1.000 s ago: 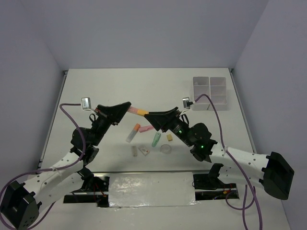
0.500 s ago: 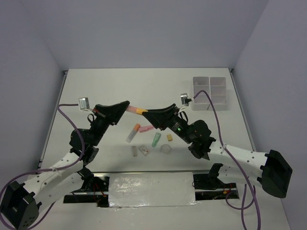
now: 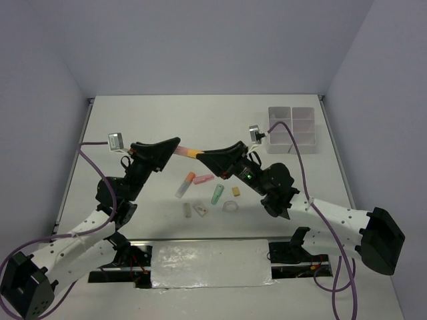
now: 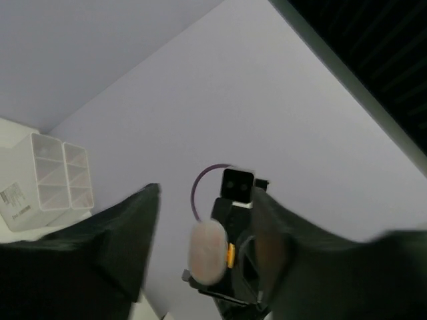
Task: Sort the stationery into containers
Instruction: Place the pen in the storage box.
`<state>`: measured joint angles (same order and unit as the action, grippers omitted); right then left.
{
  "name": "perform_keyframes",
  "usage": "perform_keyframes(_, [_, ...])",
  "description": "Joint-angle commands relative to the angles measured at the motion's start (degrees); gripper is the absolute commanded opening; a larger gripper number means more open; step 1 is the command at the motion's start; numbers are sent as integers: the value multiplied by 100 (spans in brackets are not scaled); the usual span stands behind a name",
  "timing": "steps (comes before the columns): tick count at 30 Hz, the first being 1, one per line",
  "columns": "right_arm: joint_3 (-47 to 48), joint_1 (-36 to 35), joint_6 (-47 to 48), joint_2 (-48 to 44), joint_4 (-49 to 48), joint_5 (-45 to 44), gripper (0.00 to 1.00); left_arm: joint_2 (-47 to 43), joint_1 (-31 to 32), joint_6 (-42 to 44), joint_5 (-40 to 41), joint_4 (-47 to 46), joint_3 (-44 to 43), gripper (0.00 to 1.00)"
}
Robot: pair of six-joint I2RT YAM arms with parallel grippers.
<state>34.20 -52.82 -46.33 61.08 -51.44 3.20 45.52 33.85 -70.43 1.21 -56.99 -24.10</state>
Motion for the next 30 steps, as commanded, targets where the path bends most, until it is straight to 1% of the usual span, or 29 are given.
perform_keyframes(1, [359,17,282,-52,-25,523,0,19,34,380,-305,536,-314,75])
perform_keyframes(2, [377,26,386,-104,141,558,0,-7,34,451,-323,731,-428,86])
perform_keyframes(4, [395,131,458,-149,265,611,0,-34,34,635,-411,900,-482,98])
perform_keyframes(7, [377,324,537,-210,450,760,0,-113,34,942,-517,1320,-639,99])
perform_keyframes(8, [351,386,589,-219,512,891,0,-148,34,1066,-560,1731,-823,99])
perform_keyframes(9, [360,456,633,-219,590,962,0,-166,34,1215,-587,1927,-929,99])
perform_keyframes(10, [377,544,686,-237,722,1050,0,-192,34,1538,-605,2198,-1052,99])
perform_keyframes(11, [395,745,843,-289,1080,1138,0,-262,34,1724,-561,2558,-1366,99])
perform_keyframes(12, [465,868,940,-307,1266,1339,0,-289,34,1926,-543,3153,-1526,99])
perform_keyframes(13, [491,1000,1106,-368,1425,1471,0,-341,34,2346,-552,3411,-1658,99])
perform_keyframes(14, [509,1289,1178,-403,1687,1612,0,-342,34,2559,-561,3692,-1973,99])
perform_keyframes(15, [605,1422,1274,-447,1855,1909,0,-342,34,2979,-587,4270,-2150,99])
perform_keyframes(16, [728,1536,1632,-509,2135,2025,0,-290,34,3200,-605,4554,-2300,99])
perform_keyframes(17, [886,1633,1862,-544,2947,2053,0,-228,34,3420,-613,4887,-2641,99])
perform_keyframes(18, [1261,1721,2151,-562,3399,1879,0,-175,34,3762,-422,5639,-2827,99])
perform_keyframes(19, [1474,1766,2694,-579,3926,1651,0,-62,34,3913,-281,6081,-2985,99])
perform_keyframes(20, [1902,1818,2908,-553,4897,1388,0,-8,34,4036,-158,6460,-3291,99])
perform_keyframes(21, [2072,2036,3171,-484,5333,915,0,71,34,4185,226,7186,-3425,99])
perform_keyframes(22, [2161,2213,3182,-500,5694,910,0,80,34,4239,413,7472,-3609,99])
perform_keyframes(23, [2135,2667,3174,-544,5663,1110,0,63,34,4283,554,7657,-3619,99])
perform_keyframes(24, [2126,2828,3147,-597,5619,1400,0,-16,34,4379,686,7851,-3576,99])
perform_keyframes(25, [2187,2960,3234,-588,5880,1298,0,-69,34,4398,766,7948,-3558,99])
perform_keyframes(26, [2492,3066,3374,-527,6169,1062,0,-130,34,4398,871,8088,-3567,99])
perform_keyframes(27, [2696,3302,3706,-248,6842,425,0,-218,34,4407,1089,8464,-3654,100])
perform_keyframes(28, [3168,3452,3849,-46,7162,105,0,-236,34,4433,1144,8677,-3724,99])
perform_keyframes(29, [3407,3636,3963,183,7470,-98,0,-262,34,4572,1197,8853,-3769,99])
perform_keyframes(30, [3610,4047,4182,646,7986,-231,0,-297,34,4661,1232,9011,-3812,99])
